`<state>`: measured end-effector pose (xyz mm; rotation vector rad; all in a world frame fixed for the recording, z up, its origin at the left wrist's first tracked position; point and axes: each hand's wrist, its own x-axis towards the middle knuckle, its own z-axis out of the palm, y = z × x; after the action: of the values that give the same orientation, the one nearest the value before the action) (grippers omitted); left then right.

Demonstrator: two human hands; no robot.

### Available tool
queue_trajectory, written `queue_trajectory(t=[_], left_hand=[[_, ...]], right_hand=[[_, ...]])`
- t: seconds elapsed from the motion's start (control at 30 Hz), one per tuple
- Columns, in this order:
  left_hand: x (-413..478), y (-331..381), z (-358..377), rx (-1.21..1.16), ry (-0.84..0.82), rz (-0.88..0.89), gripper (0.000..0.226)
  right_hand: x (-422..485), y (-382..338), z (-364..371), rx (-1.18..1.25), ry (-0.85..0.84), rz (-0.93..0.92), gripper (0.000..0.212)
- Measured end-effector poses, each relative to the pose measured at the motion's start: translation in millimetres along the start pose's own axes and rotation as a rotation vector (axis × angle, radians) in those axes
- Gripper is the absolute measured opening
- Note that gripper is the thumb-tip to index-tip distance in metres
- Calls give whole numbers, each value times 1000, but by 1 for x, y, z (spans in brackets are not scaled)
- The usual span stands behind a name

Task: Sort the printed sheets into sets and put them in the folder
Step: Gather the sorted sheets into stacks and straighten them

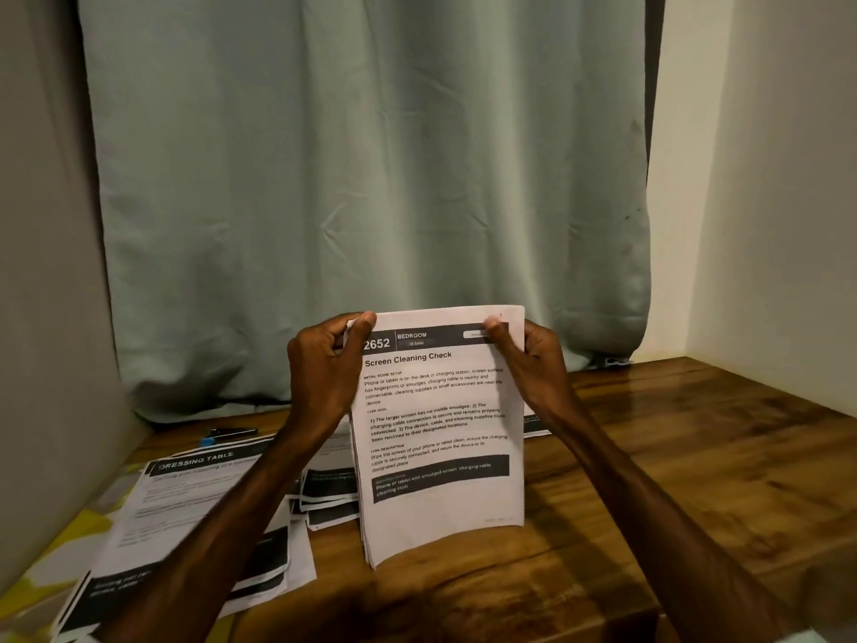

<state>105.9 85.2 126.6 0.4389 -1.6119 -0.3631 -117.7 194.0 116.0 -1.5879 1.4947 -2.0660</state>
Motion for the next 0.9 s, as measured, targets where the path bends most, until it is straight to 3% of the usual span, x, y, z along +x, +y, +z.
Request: queue_trajectory(t=[0.23, 0.37, 0.47, 0.57, 0.67, 0.8, 0.9], left_hand=[[9, -10, 10, 1, 92, -96, 30], [2, -26, 29, -37, 54, -366, 34], [-28, -26, 49, -282, -123, -699, 30], [-72, -18, 72, -391, -436, -856, 21], [-106, -20, 98, -331, -587, -822, 27], [-117, -16, 128, -125, -564, -715, 32], [-119, -10, 152, -130, -555, -735, 33]], right_hand=[[-52, 51, -18, 127, -198, 326, 21], [-70, 69, -26, 141, -153, 388, 17], [-74, 71, -40, 182, -83, 452, 17], [-72, 78, -59, 136, 25, 503, 14], [-73, 90, -82, 41, 51, 549, 15], [-84, 104, -111, -14, -32, 642, 18], [-89, 115, -137, -117, -33, 648, 21]])
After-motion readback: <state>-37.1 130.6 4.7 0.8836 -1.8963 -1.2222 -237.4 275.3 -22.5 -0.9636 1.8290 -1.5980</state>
